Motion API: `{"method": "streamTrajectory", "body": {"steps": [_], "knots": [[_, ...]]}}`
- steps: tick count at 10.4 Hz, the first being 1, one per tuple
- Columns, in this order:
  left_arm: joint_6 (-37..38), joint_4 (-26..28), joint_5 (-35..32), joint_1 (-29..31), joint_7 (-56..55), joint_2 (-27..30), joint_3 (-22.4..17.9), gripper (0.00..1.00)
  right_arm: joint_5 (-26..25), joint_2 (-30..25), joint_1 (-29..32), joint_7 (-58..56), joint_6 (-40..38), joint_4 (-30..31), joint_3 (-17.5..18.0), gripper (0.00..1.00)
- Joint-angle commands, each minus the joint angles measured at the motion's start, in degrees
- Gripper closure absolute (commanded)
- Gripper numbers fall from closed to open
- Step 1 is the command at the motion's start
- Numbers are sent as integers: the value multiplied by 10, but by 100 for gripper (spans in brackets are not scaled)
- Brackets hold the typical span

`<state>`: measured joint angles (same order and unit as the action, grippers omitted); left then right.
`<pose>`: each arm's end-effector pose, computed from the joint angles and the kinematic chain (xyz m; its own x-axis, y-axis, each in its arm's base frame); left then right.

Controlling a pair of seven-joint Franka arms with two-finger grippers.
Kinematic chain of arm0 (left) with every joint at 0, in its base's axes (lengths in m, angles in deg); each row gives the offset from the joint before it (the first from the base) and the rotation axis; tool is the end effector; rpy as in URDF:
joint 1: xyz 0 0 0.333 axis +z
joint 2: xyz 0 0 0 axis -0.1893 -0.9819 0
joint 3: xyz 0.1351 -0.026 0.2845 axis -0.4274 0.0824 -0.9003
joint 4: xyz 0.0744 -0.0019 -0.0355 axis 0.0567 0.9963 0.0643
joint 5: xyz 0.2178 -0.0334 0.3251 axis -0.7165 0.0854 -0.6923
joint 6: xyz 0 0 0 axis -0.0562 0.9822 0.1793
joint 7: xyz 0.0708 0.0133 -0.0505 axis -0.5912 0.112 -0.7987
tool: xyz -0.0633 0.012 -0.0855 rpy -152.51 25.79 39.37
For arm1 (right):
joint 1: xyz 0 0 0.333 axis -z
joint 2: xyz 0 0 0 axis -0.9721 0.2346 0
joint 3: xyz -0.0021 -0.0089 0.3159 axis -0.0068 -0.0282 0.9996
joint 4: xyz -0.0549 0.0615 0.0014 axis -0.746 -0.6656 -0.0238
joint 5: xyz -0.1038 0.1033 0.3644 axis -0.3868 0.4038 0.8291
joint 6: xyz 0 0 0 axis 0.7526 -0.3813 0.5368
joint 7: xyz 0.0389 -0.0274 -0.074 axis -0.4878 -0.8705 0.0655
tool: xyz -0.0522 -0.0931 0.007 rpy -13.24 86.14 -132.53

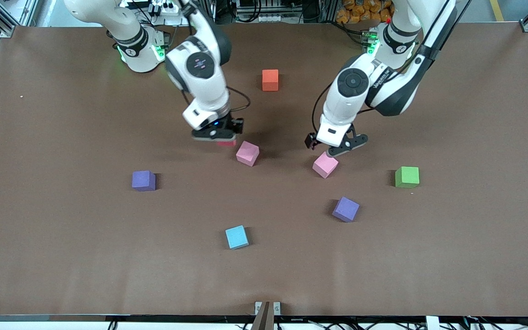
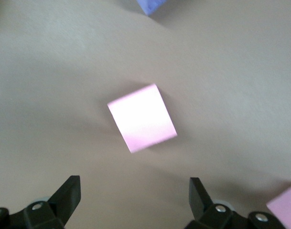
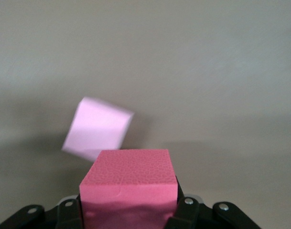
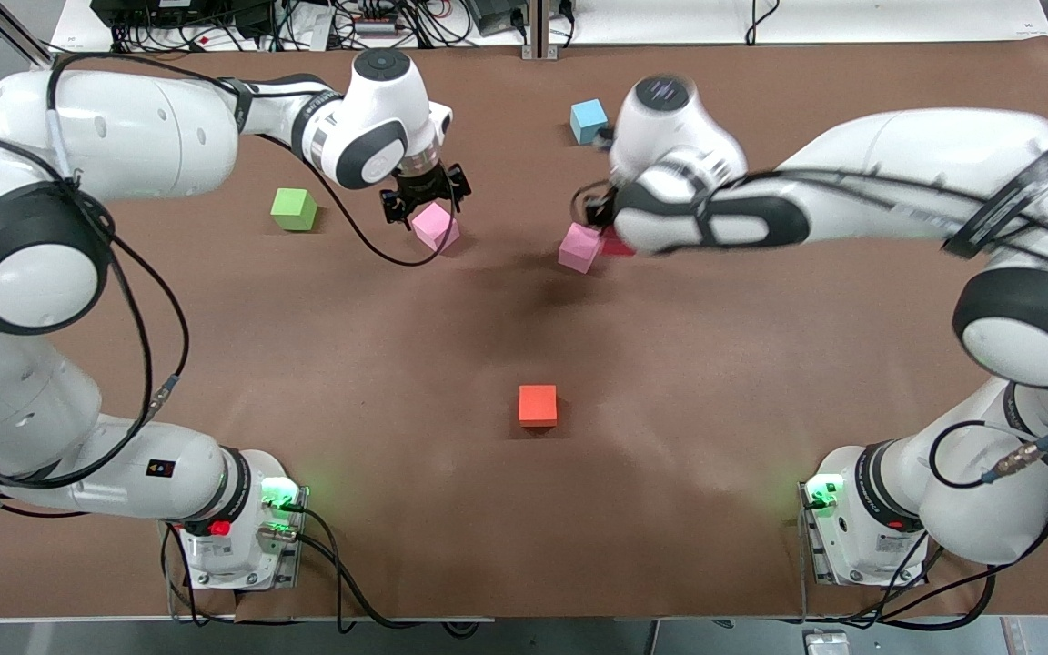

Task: Arrange blocks into number 1
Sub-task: 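Place the red block below the orange block while the left gripper grasps pink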

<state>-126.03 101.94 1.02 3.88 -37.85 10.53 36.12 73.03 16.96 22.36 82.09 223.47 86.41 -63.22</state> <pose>0.4698 -0.3183 0.2939 0.9102 0.4136 -0.0200 0.4138 -0.9103 0.0088 0.4008 0.4196 0.2929 0.9970 -0.0606 0.0490 -0.0590 -0.9977 -0.0322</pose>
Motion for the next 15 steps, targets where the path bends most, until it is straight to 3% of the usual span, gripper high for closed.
{"method": "streamTrajectory", "body": {"steps": [1,3,7,12,13,15], "knots": [[7,-34,-15,-25,4,-39,-47,0,-12,18,-71,69,17,-3,-4,58],[8,-69,-7,-65,4,-71,-99,0,-13,25,-86,102,21,-4,36,58],[8,-101,30,-67,-1,-109,-113,0,-15,58,-126,148,33,-12,72,58],[8,-94,62,-71,-46,-123,-115,0,-19,97,-148,167,38,-26,72,57],[8,-97,63,-71,-45,-129,-115,0,-19,98,-149,167,38,-26,72,54],[8,-100,64,-71,-45,-133,-115,0,-19,100,-149,167,38,-26,72,27]]}}
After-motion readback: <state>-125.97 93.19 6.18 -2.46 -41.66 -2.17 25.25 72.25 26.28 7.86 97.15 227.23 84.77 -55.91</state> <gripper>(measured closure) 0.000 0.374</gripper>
